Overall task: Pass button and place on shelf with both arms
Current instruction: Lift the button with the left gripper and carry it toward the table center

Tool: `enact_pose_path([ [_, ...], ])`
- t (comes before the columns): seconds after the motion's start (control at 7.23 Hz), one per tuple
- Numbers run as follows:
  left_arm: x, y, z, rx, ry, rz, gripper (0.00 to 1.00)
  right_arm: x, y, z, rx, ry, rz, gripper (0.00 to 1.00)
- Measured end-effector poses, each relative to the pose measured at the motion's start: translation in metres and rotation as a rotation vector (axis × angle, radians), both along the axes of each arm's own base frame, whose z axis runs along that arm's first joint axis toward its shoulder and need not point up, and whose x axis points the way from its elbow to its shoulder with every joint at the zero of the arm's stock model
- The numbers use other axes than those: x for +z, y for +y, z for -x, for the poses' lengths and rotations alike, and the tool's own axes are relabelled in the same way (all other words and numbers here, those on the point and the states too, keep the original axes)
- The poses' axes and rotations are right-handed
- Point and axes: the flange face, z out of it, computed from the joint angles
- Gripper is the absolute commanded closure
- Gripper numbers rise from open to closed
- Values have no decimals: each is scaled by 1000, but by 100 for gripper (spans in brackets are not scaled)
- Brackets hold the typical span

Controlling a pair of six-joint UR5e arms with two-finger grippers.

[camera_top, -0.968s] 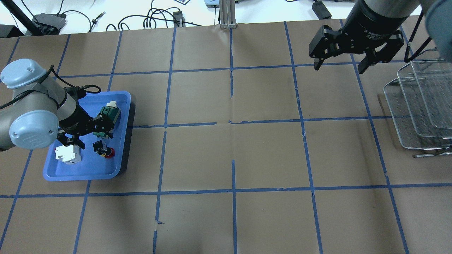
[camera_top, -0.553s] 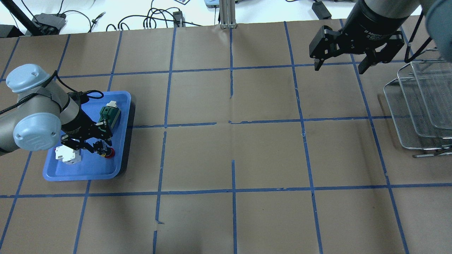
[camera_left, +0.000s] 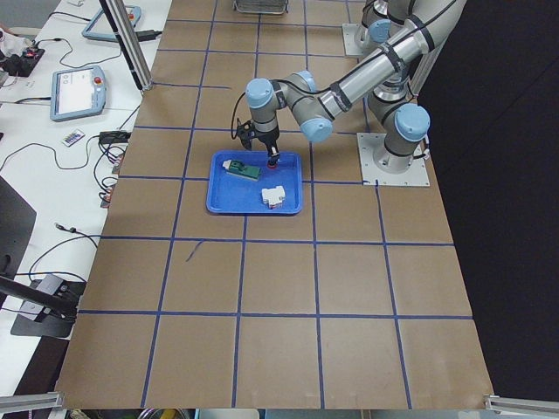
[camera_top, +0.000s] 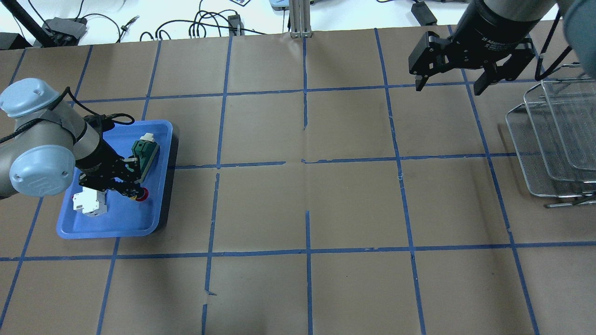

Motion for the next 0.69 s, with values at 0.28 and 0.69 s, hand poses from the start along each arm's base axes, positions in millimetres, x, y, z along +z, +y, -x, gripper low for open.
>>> enact_pose_path([
  [0.28,70,-8,32,20,248,7,100,5,-1,1,103,17,17,0],
  [0.69,128,6,146,-92,596,10,100,22,-6,17,123,20,52,0],
])
